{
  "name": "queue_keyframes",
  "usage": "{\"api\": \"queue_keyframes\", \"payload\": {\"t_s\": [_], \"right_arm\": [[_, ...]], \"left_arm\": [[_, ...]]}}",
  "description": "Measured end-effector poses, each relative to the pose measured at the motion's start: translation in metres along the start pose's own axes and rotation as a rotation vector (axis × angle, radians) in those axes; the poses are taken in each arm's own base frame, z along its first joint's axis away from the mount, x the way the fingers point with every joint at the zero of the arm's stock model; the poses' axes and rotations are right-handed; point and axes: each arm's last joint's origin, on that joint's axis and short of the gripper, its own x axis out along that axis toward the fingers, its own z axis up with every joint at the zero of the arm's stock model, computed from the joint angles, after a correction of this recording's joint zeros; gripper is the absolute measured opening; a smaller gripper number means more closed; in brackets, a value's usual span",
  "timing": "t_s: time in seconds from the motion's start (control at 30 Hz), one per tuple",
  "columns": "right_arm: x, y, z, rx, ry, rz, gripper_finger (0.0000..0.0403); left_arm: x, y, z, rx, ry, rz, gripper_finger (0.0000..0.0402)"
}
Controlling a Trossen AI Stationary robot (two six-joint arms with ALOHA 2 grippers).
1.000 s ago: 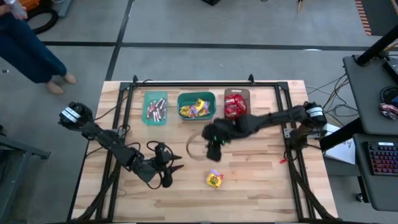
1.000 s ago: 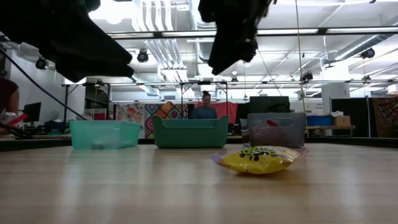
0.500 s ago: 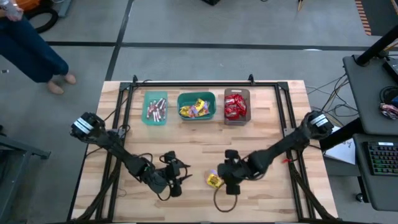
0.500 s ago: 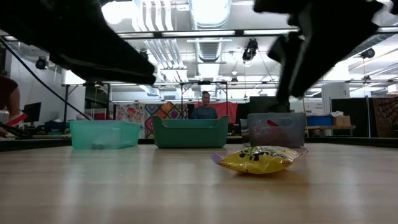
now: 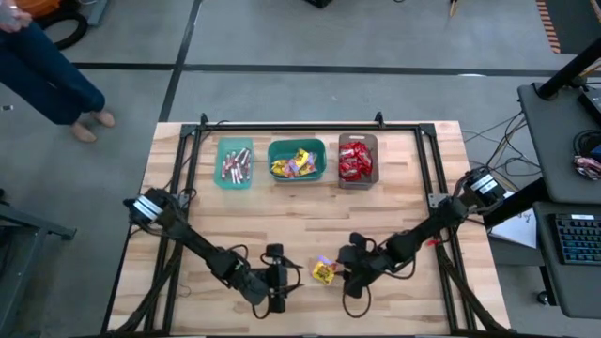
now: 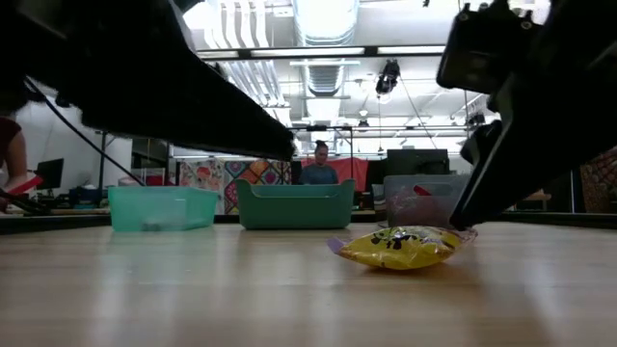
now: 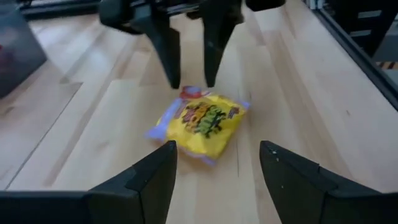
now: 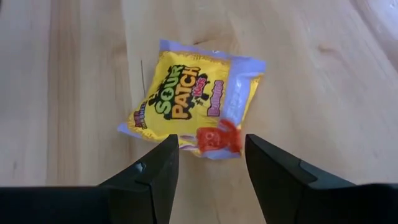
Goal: Sort candy
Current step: Put the yellow candy into the green bin
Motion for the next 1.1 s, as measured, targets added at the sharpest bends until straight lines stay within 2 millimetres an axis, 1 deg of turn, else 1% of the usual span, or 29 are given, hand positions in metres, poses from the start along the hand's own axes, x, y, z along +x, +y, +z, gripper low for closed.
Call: {"api": "queue_keyframes", "payload": {"t_s": [0.13, 0.27, 0.4, 0.5, 0.6, 0.67, 0.8, 0.93, 1.03, 1.07, 1.1], "right_arm": [[0.001, -0.002, -0.006, 0.037, -0.04, -0.002, 0.0174], [0.0, -0.001, -0.009, 0.05, -0.074, -0.015, 0.0174], [0.008, 0.001, -0.011, 0.057, -0.092, -0.007, 0.0173], [0.015, 0.001, -0.014, 0.056, -0.099, -0.001, 0.0173], [0.018, 0.003, -0.015, 0.061, -0.109, 0.011, 0.0173], [0.02, 0.003, -0.016, 0.062, -0.11, 0.012, 0.0173], [0.021, 0.003, -0.016, 0.061, -0.113, 0.015, 0.0173], [0.019, 0.004, -0.015, 0.061, -0.115, 0.021, 0.0173], [0.011, 0.006, -0.009, 0.068, -0.131, 0.045, 0.0173], [0.007, 0.007, -0.006, 0.064, -0.143, 0.054, 0.0173], [0.003, 0.008, -0.003, 0.064, -0.154, 0.063, 0.0173]], "left_arm": [[0.015, -0.007, -0.006, 0.045, -0.033, 0.0, 0.0213], [0.038, -0.007, -0.012, 0.046, -0.041, 0.025, 0.0213], [0.056, -0.006, -0.023, 0.077, -0.018, 0.052, 0.0213], [0.062, -0.003, -0.028, 0.077, -0.003, 0.065, 0.0213], [0.064, 0.001, -0.033, 0.055, 0.007, 0.073, 0.0209], [0.064, 0.001, -0.034, 0.049, 0.007, 0.073, 0.02], [0.065, 0.002, -0.035, 0.045, 0.015, 0.071, 0.0159], [0.064, 0.002, -0.035, 0.052, 0.02, 0.073, 0.0088], [0.062, 0.004, -0.033, 0.067, 0.027, 0.089, 0.0022], [0.061, 0.004, -0.031, 0.08, 0.036, 0.092, 0.0011], [0.058, 0.005, -0.028, 0.09, 0.046, 0.096, 0.001]]}}
